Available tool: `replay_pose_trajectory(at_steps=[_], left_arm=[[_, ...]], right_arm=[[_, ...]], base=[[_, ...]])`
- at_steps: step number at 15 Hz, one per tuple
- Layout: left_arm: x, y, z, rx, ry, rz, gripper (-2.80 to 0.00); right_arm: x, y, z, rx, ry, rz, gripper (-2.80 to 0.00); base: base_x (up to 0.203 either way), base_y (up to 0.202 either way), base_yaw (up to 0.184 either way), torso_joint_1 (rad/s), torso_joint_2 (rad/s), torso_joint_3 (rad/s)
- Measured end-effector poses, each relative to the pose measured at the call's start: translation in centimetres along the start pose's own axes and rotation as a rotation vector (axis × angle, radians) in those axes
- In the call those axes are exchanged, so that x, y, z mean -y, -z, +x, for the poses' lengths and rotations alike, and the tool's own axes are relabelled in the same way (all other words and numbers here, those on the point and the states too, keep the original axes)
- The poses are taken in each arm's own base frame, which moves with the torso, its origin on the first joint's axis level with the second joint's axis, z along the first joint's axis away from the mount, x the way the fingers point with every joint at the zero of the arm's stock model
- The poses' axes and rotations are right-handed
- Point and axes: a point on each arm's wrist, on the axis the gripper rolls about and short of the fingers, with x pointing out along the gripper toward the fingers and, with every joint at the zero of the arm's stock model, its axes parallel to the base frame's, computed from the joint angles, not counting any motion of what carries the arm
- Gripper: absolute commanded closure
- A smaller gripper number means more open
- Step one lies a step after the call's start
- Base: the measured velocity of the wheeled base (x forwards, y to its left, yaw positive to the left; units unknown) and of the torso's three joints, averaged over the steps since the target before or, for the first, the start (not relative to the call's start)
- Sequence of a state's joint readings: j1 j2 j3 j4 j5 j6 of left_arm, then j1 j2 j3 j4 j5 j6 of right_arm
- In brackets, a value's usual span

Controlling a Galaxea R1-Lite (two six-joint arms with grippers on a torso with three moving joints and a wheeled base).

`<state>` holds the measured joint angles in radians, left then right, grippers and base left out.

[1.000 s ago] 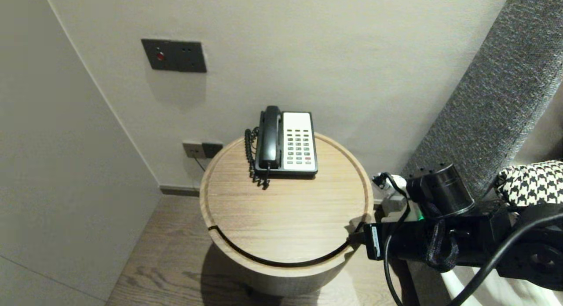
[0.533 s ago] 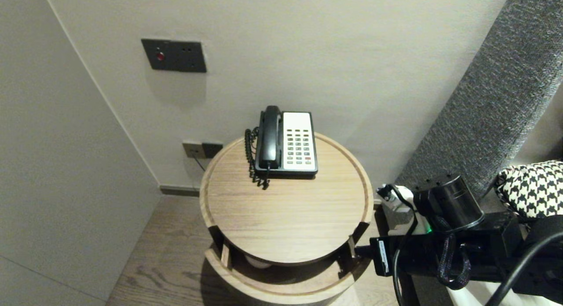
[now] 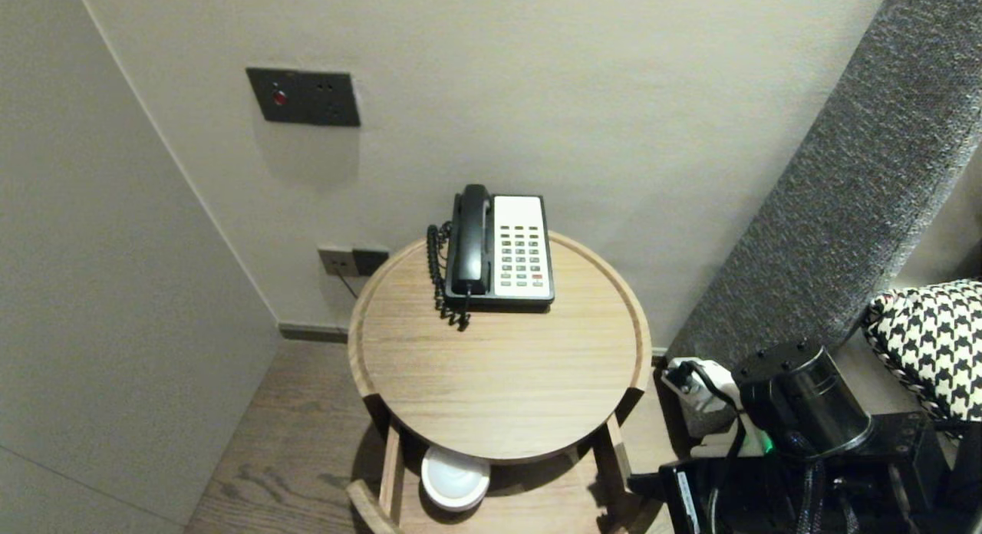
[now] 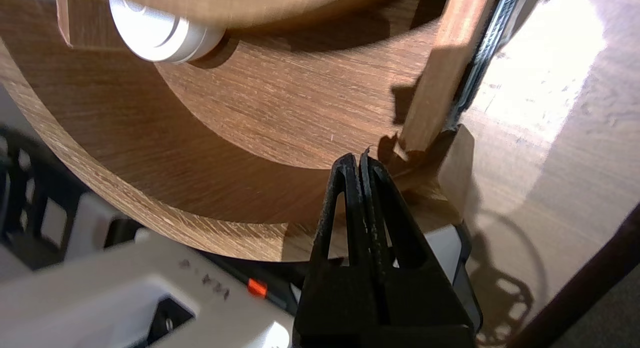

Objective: Open the nightstand drawer

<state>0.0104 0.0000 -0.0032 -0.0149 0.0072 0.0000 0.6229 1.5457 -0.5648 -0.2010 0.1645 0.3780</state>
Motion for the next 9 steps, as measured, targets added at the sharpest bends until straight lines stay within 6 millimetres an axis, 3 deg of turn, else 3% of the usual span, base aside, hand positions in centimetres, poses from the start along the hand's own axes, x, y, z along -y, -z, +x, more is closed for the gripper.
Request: replay_pose_trajectory(at_steps=[9], left_arm=[[0.0, 0.0, 0.0, 0.0, 0.0, 0.0, 0.0]], right_arm=[[-0.6, 2.7, -0.4, -0.057, -0.049, -0.039, 0.0]], base=[[0.0, 0.0, 0.0, 0.0, 0.0, 0.0]])
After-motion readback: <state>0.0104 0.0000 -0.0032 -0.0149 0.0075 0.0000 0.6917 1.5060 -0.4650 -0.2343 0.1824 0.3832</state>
